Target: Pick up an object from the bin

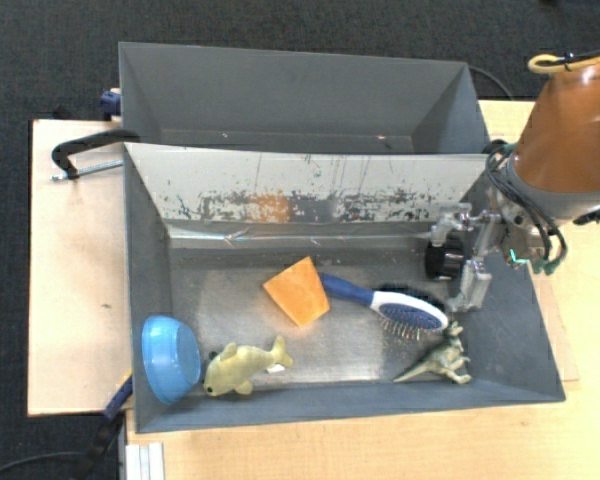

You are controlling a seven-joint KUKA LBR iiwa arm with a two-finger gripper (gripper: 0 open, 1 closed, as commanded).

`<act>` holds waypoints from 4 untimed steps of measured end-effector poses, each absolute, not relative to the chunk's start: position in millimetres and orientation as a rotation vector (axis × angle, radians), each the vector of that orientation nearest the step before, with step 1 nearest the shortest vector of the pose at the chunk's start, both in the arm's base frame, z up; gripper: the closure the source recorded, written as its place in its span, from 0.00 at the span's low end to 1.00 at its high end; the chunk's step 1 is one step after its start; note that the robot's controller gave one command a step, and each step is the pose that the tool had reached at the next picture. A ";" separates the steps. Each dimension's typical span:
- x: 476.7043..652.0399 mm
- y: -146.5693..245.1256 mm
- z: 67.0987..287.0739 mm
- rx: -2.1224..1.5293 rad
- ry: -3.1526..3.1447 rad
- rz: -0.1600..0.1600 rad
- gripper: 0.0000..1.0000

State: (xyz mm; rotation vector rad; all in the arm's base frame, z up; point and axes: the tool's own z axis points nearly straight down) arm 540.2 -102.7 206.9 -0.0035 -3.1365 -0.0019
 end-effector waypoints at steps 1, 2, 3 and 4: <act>522.8 -44.6 67.0 0.278 -3.125 -0.006 0.00; 561.2 -70.6 71.0 0.027 -3.148 -0.001 0.00; 560.4 -70.2 70.5 0.029 -3.145 -0.001 1.00; 568.4 -25.5 245.1 0.111 -3.154 -0.001 1.00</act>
Offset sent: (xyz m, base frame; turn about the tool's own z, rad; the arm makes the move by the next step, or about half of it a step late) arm -0.0161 0.0554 -0.1369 -0.1778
